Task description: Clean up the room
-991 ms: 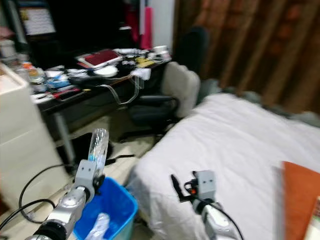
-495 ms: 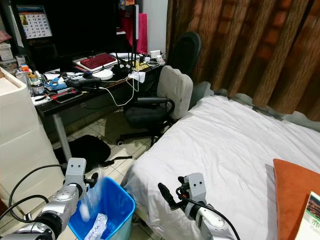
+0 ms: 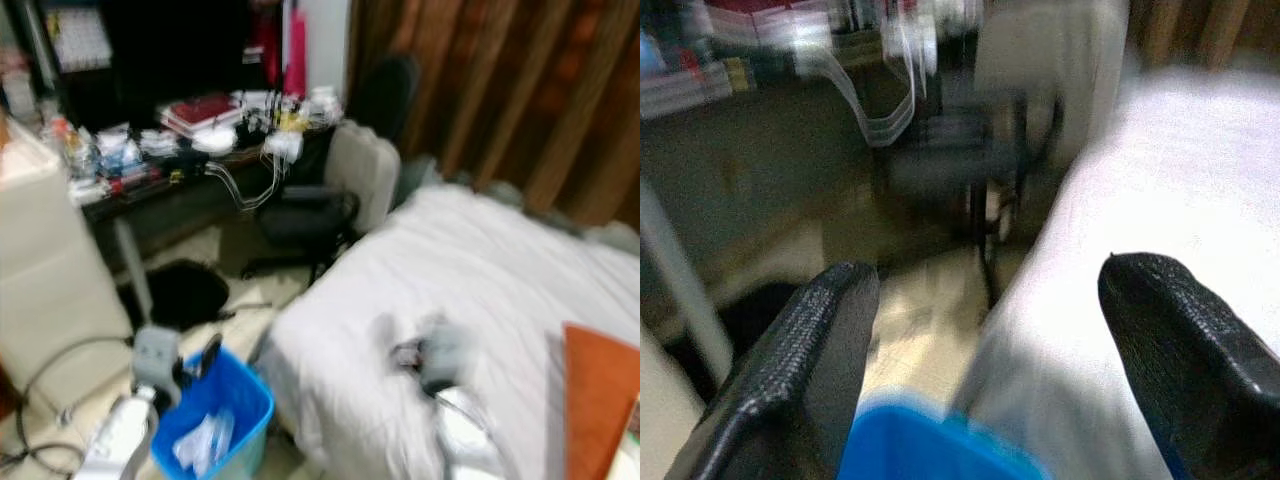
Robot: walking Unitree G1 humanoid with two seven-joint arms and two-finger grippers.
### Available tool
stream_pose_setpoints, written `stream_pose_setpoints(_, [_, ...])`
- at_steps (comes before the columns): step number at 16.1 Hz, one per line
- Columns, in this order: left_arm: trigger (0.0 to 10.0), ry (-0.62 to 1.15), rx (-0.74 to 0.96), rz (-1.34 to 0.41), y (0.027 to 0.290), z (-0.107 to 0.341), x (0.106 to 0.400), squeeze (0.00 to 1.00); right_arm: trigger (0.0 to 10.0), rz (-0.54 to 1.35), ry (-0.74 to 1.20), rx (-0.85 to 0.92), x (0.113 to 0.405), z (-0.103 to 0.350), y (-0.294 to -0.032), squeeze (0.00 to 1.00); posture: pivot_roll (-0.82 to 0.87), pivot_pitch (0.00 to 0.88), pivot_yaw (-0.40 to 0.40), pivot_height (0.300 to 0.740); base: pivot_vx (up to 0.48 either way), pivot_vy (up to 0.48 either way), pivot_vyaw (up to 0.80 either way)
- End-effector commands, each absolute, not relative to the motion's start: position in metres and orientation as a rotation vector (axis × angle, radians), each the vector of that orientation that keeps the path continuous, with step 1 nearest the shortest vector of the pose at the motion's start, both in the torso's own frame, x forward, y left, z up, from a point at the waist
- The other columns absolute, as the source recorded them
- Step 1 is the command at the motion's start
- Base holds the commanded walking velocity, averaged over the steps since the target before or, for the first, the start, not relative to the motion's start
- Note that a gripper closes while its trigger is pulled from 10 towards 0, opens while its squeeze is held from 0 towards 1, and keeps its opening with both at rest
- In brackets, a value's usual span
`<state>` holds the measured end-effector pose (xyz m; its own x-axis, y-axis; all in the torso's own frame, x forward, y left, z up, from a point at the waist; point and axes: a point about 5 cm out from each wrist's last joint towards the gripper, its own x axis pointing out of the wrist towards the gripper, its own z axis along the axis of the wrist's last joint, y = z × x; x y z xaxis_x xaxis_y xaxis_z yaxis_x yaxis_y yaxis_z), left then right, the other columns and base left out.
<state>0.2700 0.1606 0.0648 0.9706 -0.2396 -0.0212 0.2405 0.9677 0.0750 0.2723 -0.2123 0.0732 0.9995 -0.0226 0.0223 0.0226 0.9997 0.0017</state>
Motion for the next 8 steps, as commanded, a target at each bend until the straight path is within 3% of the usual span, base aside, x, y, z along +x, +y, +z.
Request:
stream_pose_setpoints(1, [10.0,-0.105,0.061,-0.298,0.147,0.095,0.272,0.0,10.0,-0.086,-0.058,-0.014,0.262,0.077,-0.219,0.0,0.08,0.0,-0.068,0.74,0.0,0.0,0.0])
stream_pose_setpoints(3, [10.0,-0.147,-0.014,-0.299,0.143,0.115,0.275,0.0,10.0,-0.056,0.013,0.073,0.249,0.06,-0.218,0.0,0.07,0.0,-0.062,0.74,0.0,0.0,0.0])
stream_pose_setpoints(5, [10.0,-0.124,0.018,-0.308,0.141,0.113,0.282,0.0,10.0,-0.033,0.033,0.08,0.255,0.056,-0.211,0.0,0.04,0.0,-0.051,0.74,0.0,-0.471,0.0])
stream_pose_setpoints(7, [10.0,-0.055,0.028,-0.328,0.139,0.107,0.282,0.0,10.0,0.008,0.02,0.068,0.261,0.061,-0.202,0.0,0.03,0.0,-0.044,0.74,0.0,0.0,-0.78])
stream_pose_setpoints(8, [10.0,0.007,0.111,-0.342,0.139,0.096,0.284,0.0,10.0,0.015,0.027,0.04,0.264,0.061,-0.201,0.0,0.02,0.0,-0.034,0.74,0.0,0.0,-0.77])
